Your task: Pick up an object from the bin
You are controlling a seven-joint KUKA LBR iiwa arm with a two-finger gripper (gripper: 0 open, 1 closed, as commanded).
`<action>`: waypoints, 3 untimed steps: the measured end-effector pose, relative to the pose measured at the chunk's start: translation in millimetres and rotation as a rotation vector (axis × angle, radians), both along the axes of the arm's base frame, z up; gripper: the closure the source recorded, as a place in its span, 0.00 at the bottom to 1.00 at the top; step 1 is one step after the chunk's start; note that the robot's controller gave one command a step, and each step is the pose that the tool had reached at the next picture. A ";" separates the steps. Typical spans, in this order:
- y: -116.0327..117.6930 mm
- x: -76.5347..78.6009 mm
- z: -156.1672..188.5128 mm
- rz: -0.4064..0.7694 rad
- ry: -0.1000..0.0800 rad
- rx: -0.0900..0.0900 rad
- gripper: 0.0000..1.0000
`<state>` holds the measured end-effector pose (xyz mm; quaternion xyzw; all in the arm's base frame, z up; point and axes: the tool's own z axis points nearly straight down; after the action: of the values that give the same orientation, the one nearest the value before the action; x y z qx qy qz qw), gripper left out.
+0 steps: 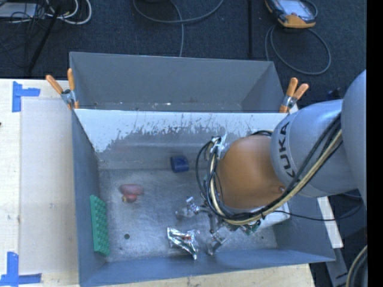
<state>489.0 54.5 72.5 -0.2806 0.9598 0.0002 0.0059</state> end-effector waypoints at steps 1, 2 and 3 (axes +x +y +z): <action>45.2 -10.1 6.7 -0.083 -0.015 0.002 0.00; 44.6 -16.6 3.0 -0.088 0.007 -0.002 1.00; -2.2 34.0 104.4 0.356 0.007 -0.006 1.00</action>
Offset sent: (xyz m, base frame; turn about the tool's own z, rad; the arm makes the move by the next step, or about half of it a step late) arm -0.0180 0.0443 0.0027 0.0843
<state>523.1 52.4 176.8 -0.4460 0.8950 -0.0009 0.0017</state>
